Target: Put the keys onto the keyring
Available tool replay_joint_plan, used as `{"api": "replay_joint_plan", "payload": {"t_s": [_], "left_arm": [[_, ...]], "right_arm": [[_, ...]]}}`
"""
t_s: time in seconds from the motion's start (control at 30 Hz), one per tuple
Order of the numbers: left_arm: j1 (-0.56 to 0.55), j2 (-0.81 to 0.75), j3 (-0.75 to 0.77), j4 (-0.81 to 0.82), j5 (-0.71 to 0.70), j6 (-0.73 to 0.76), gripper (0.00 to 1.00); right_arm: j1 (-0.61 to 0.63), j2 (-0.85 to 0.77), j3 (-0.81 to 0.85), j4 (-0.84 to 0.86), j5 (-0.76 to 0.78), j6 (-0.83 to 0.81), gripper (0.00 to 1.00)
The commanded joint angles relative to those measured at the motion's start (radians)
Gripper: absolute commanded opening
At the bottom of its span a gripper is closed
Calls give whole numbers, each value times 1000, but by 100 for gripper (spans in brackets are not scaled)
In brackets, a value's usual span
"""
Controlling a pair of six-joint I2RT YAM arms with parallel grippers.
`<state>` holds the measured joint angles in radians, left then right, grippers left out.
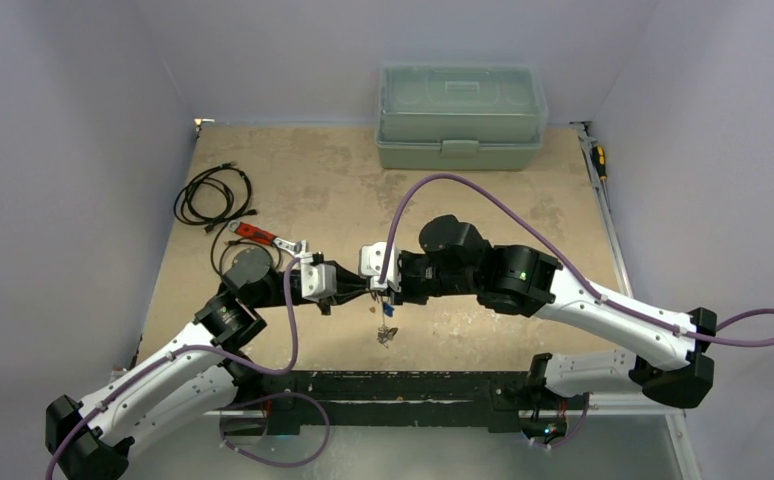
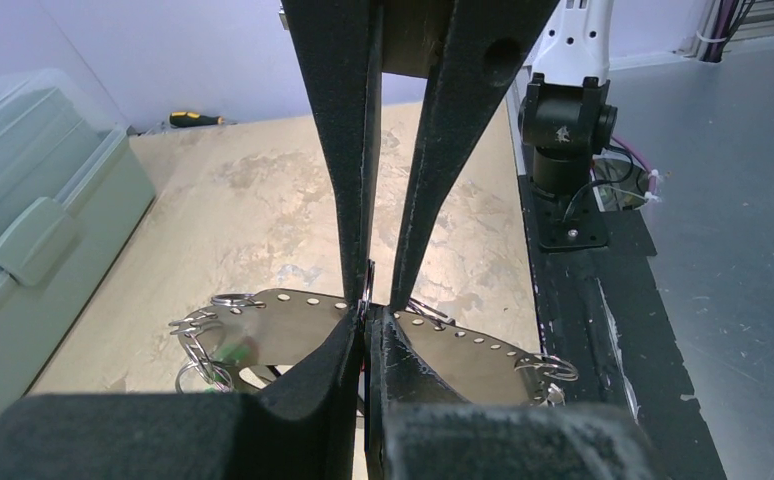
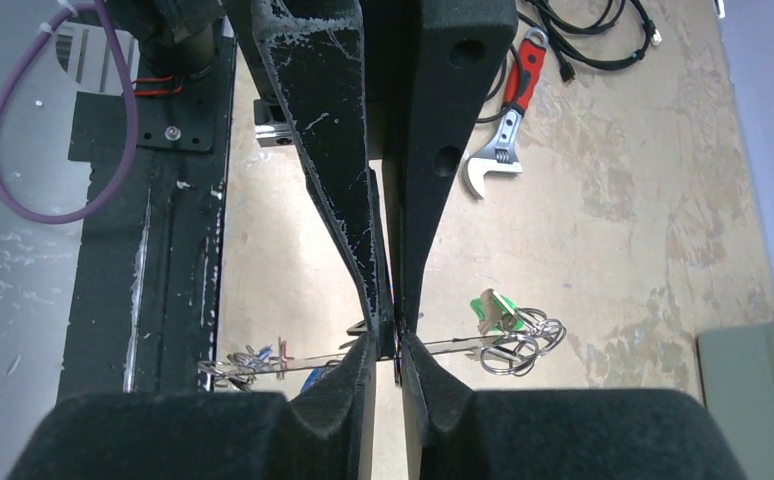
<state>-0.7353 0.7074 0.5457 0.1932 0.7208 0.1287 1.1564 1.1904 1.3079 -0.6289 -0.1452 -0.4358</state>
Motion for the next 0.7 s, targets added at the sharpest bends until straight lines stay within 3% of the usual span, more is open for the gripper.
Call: {"api": "replay_joint_plan", "payload": {"t_s": [0.0,0.1,0.23,0.47,0.57,0.67], "left_arm": [[-4,-13,50,48,21,24,0],[-5,-12,50,49,24,23,0],[-5,-13,50,49,28,23,0],[-5,-24,54,46,22,29,2],[-4,-37,57,41,13,35,25],[-4,-54,54,47,5,34,37]], "right_arm": [[-7,-2,23,-2,24,-20,14],[-7,3,29,1,15,-21,12],[-7,15,33,7,13,-30,0],[-7,-22,-16,106,37,-34,0],[-7,-68,-63,195,37,-27,0],[-7,-121,-117,290,38,-13,0]]}}
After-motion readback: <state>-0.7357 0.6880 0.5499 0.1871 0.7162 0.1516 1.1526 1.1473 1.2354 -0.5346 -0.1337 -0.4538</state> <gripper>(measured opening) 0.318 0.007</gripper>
